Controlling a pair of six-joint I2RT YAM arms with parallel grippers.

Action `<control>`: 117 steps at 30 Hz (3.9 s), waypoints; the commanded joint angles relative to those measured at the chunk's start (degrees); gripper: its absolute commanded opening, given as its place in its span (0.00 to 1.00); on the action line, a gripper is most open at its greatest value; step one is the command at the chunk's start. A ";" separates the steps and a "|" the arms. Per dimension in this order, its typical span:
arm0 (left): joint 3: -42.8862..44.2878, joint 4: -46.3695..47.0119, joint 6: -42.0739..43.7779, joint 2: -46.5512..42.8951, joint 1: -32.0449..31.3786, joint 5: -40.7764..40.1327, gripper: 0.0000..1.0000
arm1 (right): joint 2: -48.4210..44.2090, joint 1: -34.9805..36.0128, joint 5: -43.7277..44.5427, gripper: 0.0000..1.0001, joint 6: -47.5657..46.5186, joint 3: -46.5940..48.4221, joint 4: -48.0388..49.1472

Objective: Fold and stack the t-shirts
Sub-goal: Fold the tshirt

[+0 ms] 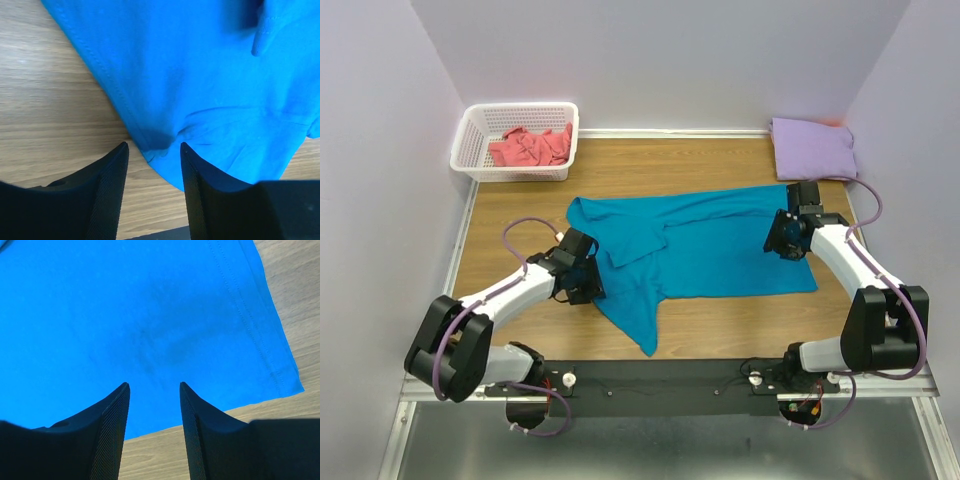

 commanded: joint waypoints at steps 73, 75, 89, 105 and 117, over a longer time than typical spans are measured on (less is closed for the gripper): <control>2.55 -2.44 9.39 -3.73 1.71 1.24 0.00 | 4.04 -24.50 3.93 0.08 7.17 -12.76 2.79; 2.99 -3.31 9.83 -4.17 1.97 1.06 0.00 | 3.60 -24.50 4.98 0.03 7.17 -11.89 0.95; 6.94 -8.86 13.60 -5.23 4.96 1.76 0.00 | -3.61 -24.59 7.27 0.01 6.11 -2.58 -9.69; 13.80 -9.47 21.34 1.10 14.54 6.95 0.00 | 5.25 -21.17 0.50 0.01 2.07 11.84 -9.96; 20.12 -8.95 26.00 8.48 19.02 7.13 0.00 | 17.73 -17.03 2.08 0.01 1.54 20.10 -8.02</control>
